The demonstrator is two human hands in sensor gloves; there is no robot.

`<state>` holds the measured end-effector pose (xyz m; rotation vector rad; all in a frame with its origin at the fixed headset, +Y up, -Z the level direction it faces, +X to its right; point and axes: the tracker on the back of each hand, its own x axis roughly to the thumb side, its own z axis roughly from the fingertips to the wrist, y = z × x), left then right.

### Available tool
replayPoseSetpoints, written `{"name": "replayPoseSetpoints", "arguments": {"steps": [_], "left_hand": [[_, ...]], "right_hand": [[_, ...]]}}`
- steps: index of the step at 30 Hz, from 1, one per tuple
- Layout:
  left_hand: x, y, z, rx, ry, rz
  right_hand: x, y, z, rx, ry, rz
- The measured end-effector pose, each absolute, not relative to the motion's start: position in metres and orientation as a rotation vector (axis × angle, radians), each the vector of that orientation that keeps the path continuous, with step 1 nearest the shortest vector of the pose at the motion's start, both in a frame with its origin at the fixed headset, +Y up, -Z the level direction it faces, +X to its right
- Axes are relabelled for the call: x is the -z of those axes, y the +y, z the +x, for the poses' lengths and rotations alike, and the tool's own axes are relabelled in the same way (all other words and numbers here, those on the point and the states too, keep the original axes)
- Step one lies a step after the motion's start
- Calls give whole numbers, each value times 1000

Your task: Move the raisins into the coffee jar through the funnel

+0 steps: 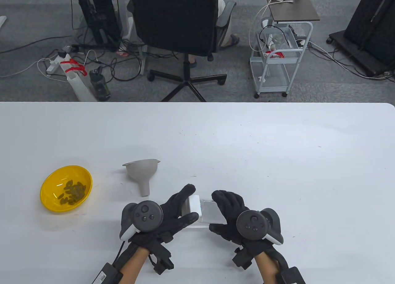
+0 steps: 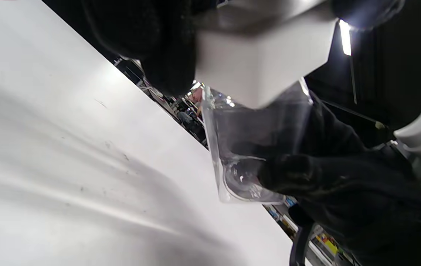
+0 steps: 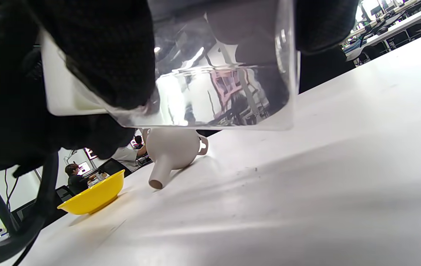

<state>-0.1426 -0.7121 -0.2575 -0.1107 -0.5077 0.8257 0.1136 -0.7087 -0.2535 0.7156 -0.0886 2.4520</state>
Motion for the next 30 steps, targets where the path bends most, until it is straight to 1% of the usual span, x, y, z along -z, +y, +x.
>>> {"name": "replayPoseSetpoints", "arguments": {"steps": [2,4,6,9,12,16,19,21,22,26,28,30], "left_hand": [[261,-716,-147,-863,-474,-164],[261,-718,-148,-886,-487,-212],[261,-717,-147,-873,-526,-191],[260,-714,-146,-826,-600,-205],[259,-712,-143,-826,-625,-192],[261,-713,-146,-834,-544,-181],[263,-716,-150,-842,-492,-191],[263,-716,-151,-840,-508,-236],[262,-716,-150,-839,-519,-235],[259,-710,-145,-765,-624,-198],[257,-709,-142,-733,-646,-161],[256,-708,-140,-712,-657,-159]], "right_hand": [[255,-708,115,-2453,-100,696],[256,-709,116,-2434,-94,679],[256,-710,117,-2430,-84,675],[256,-710,117,-2425,-73,682],[256,-711,115,-2421,-72,693],[255,-713,114,-2419,-32,714],[255,-711,113,-2420,-60,714],[255,-711,114,-2414,-65,697],[256,-711,115,-2402,-64,688],[257,-713,118,-2383,-46,674],[257,-712,118,-2366,-49,673],[257,-711,117,-2348,-56,677]]}}
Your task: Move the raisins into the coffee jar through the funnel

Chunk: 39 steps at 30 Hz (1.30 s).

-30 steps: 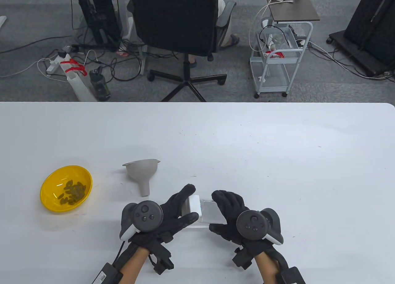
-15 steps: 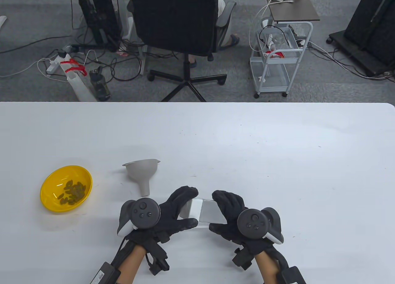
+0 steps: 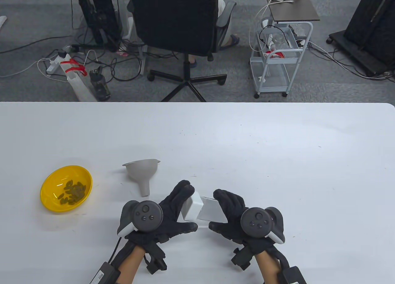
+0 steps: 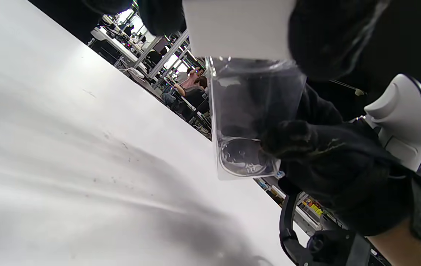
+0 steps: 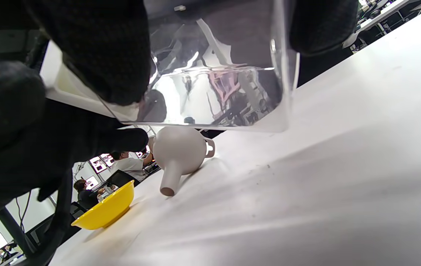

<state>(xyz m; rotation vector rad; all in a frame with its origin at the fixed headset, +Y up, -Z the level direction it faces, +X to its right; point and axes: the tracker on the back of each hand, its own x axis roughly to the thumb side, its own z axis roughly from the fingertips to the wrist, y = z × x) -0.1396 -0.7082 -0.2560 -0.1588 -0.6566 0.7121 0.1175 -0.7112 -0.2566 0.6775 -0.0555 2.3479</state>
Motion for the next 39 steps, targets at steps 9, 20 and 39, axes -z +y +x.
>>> {"name": "replayPoseSetpoints", "arguments": {"steps": [9,20,39], "left_hand": [[261,-711,-147,-737,-554,-122],[265,-701,-163,-837,-447,-100],[271,-742,-148,63,-346,-399]], "right_hand": [[256,-712,117,-2382,-45,690],[257,-713,123,-2381,-63,633],[263,-714,143,-2272,-79,502]]}}
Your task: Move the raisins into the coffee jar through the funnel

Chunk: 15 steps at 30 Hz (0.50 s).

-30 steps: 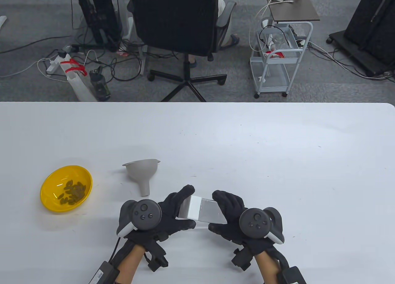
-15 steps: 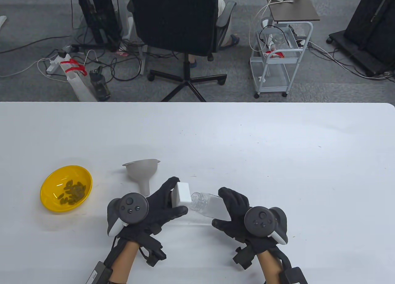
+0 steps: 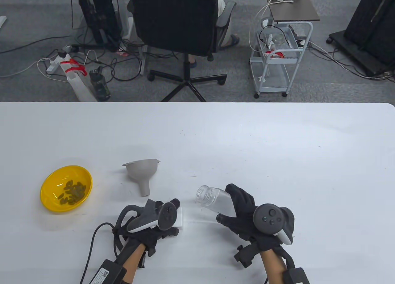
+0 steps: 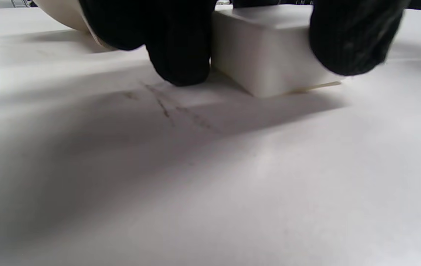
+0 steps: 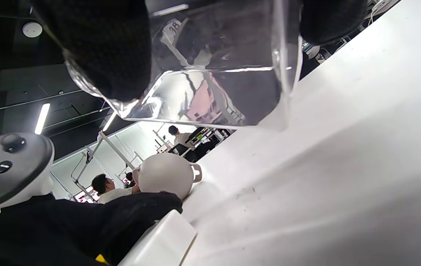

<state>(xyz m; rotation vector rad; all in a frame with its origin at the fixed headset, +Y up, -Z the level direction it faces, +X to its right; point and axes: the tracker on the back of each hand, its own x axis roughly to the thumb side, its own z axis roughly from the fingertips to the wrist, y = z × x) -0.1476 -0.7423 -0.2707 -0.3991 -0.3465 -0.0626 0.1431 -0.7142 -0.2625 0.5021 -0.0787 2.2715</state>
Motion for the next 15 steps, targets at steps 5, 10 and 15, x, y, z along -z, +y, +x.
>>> {"name": "replayPoseSetpoints", "arguments": {"steps": [5,10,15], "left_hand": [[270,-734,-151,-5,-333,-434],[267,-715,-159,-57,-318,-327],[263,-702,-165,-87,-333,-221]], "right_hand": [[263,-714,145,-2243,-79,488],[263,-713,150,-2186,-105,446],[263,-714,155,-2200,-123,384]]}}
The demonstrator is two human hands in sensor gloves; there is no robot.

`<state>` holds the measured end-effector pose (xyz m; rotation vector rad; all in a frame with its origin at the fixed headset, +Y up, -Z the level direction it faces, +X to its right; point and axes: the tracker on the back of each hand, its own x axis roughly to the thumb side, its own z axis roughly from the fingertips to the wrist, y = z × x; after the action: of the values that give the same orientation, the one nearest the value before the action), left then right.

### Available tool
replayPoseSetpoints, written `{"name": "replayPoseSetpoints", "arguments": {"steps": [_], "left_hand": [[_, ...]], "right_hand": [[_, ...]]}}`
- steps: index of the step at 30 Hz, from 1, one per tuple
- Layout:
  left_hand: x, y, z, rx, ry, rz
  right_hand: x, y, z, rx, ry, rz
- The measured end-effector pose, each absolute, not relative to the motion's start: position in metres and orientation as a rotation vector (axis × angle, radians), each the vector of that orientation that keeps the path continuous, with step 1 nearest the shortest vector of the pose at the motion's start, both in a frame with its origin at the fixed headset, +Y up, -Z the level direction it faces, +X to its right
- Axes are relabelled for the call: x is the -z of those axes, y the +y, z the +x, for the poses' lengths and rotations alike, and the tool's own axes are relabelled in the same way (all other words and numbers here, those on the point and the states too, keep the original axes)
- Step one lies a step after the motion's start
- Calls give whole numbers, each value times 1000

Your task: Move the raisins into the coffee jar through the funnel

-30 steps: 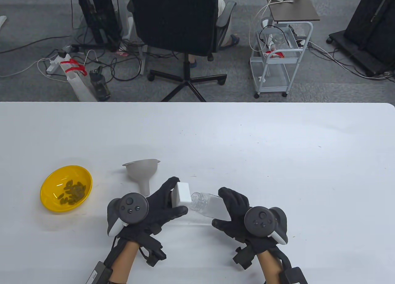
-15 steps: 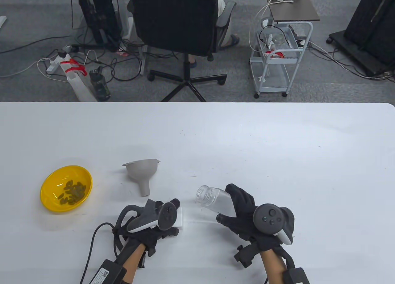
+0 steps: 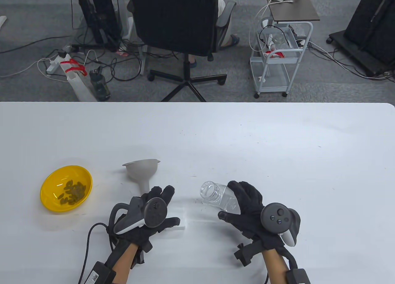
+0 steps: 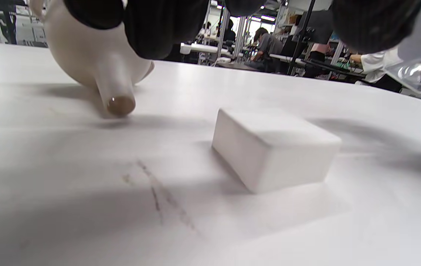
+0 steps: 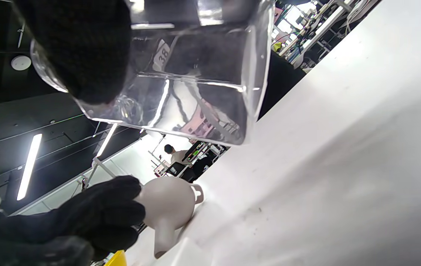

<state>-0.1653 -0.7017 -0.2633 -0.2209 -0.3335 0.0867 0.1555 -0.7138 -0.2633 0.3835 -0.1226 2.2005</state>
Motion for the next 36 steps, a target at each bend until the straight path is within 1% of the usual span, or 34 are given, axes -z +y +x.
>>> {"name": "replayPoseSetpoints", "arguments": {"steps": [3,6,18,36], "left_hand": [[261,-697,-165,-68,-344,-164],[259,-695,-164,-46,-353,-104],[259,-693,-168,-40,-341,-76],[259,-693,-170,-36,-327,-84]], "right_hand": [[265,-716,159,-2196,-116,353],[268,-723,161,-2161,-19,344],[278,-737,164,-2209,229,319],[282,-749,161,-2343,404,281]]}}
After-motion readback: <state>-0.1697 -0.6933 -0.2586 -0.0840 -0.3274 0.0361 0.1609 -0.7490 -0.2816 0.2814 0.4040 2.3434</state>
